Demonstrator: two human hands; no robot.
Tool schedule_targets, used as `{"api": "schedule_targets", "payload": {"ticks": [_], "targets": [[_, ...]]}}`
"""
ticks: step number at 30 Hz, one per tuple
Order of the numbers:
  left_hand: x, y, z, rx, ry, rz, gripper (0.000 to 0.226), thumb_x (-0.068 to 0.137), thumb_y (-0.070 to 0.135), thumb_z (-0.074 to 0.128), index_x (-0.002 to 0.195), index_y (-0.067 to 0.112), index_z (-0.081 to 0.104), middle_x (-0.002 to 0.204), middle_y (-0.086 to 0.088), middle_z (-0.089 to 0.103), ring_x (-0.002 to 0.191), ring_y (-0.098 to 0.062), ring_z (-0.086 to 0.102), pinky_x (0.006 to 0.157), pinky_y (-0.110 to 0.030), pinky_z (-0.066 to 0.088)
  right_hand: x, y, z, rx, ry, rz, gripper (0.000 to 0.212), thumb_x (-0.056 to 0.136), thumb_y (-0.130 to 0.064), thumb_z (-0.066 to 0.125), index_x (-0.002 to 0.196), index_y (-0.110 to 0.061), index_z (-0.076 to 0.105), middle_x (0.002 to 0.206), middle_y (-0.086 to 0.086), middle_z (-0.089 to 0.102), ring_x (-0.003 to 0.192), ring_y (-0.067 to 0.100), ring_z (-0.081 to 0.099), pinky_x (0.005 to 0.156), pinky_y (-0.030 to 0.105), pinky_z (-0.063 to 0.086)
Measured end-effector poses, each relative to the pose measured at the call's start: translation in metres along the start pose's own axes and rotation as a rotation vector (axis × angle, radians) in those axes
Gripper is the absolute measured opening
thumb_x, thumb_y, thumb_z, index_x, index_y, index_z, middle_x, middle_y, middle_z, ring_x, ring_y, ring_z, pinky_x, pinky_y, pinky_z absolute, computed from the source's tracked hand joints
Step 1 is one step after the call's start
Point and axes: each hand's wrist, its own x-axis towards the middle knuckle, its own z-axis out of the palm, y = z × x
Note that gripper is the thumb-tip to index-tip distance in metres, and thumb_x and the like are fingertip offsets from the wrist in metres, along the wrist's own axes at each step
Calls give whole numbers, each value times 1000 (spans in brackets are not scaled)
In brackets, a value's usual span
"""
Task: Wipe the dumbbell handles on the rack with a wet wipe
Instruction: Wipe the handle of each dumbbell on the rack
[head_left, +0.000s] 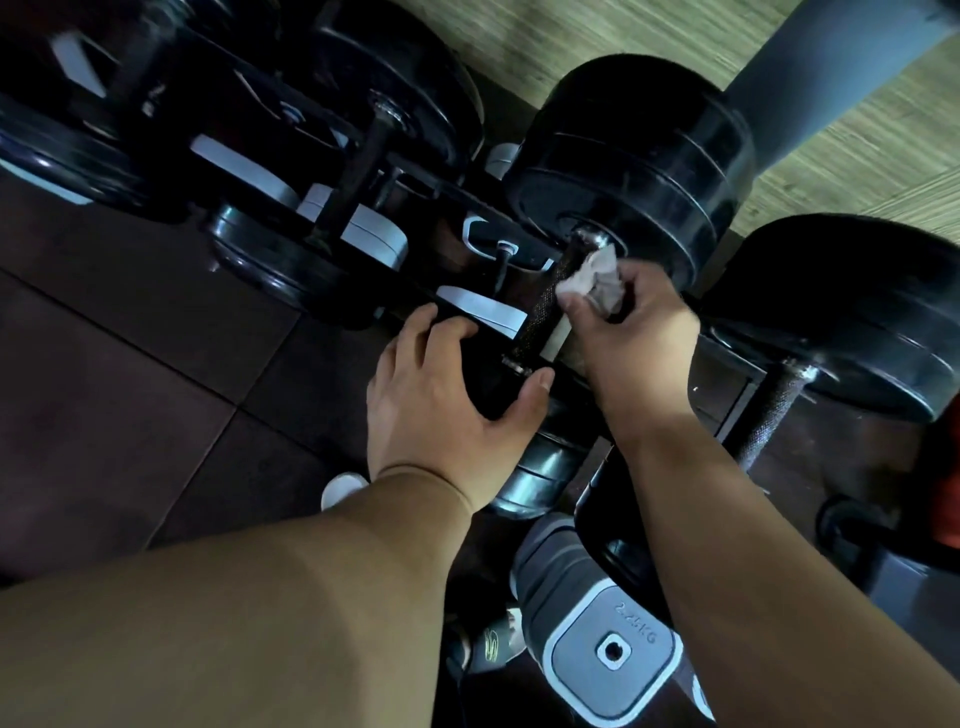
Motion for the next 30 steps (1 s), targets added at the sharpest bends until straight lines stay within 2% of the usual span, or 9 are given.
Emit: {"api": "schedule_targets", "payload": {"ticks": [4,8,11,14,16,21,24,26,30], "targets": [[0,0,0,-6,11,-3,77,74,80,49,129,27,57,155,3,45,139,-25,46,111,-51,43,14,6,3,-191,28,-235,25,91,-29,72,112,-15,71,101,1,68,86,9,60,72,2,39],[1,-1,1,-14,18,7,77,75,80,50,129,25,58,154,2,47,136,-26,49,109,-52,45,12,8,2,-254,-101,-352,26,91,-31,71,110,-13,75,101,6,67,78,13,64,71,20,52],[0,-1,1,-23,26,19,76,76,79,51,128,24,59,153,1,48,136,-26,49,108,-52,45,14,10,-5,-271,-235,-453,26,89,-27,75,110,-12,76,104,5,65,75,12,66,72,25,58],[1,-2,2,-28,36,23,75,76,78,52,127,24,60,152,1,48,136,-26,49,108,-53,45,22,8,-3,-284,-168,-474,24,85,-23,77,102,-7,76,112,10,60,82,17,66,77,32,60],[1,-3,3,-28,41,27,75,76,77,53,128,23,60,152,1,49,135,-27,50,108,-53,46,20,7,1,-295,-136,-505,20,86,-20,74,96,-3,75,110,12,59,82,22,65,73,39,60],[0,-2,2,-38,41,24,75,76,77,52,127,22,61,152,0,49,136,-28,49,108,-54,45,7,9,-3,-297,-321,-574,20,87,-15,76,104,-5,74,104,10,62,80,19,64,71,38,59],[0,-1,2,-33,40,24,75,76,77,52,127,22,61,151,0,50,135,-28,50,109,-54,45,23,3,0,-286,-133,-526,20,88,-21,74,103,-8,72,106,12,63,78,18,62,72,33,58],[1,-1,2,-33,35,23,76,76,77,51,127,22,60,151,0,49,137,-27,48,109,-53,44,27,0,4,-290,-78,-516,18,90,-21,71,101,-7,73,107,13,62,78,21,64,72,35,58],[0,-2,2,-35,33,27,76,76,78,51,127,22,60,151,-2,49,138,-29,48,110,-54,44,12,1,1,-371,-291,-543,20,93,-24,67,105,-8,73,110,12,58,78,27,65,72,43,59]]}}
